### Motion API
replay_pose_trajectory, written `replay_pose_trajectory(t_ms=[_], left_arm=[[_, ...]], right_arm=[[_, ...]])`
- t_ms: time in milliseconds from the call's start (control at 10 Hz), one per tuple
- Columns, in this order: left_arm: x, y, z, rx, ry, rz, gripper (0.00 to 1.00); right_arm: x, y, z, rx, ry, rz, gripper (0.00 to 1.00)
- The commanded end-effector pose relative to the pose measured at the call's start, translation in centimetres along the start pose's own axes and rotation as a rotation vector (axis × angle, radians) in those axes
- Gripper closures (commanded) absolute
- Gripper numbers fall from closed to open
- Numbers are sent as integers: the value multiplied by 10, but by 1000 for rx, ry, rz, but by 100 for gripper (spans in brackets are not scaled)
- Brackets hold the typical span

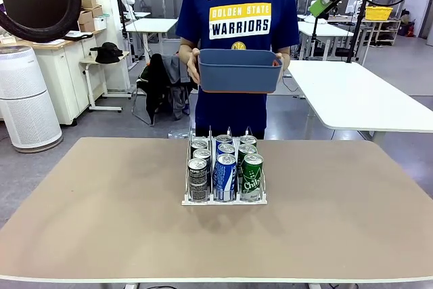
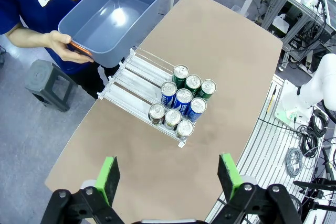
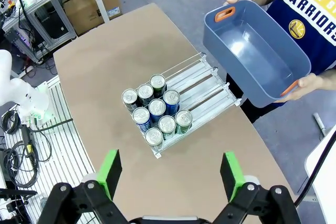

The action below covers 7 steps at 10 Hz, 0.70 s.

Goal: Fill the beverage cans into the dispenser.
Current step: Place the picked Sprite in the line of the Automatic Can Dispenser with the same cans.

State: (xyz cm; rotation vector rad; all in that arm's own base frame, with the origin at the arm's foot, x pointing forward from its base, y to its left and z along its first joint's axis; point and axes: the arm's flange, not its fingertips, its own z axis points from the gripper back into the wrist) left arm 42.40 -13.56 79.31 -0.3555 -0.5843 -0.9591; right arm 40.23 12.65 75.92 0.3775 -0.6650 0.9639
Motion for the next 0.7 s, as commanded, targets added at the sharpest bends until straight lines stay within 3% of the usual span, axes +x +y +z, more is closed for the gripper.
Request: replay_pose_trajectory(t_ms=[0,600], left_arm=[[-4,1,-1,-7,-20,-9,0],[-4,1,-1,-7,-20,-9,0]], right_arm=[[0,1,0,11,-4,6,0],[0,1,0,11,-4,6,0]])
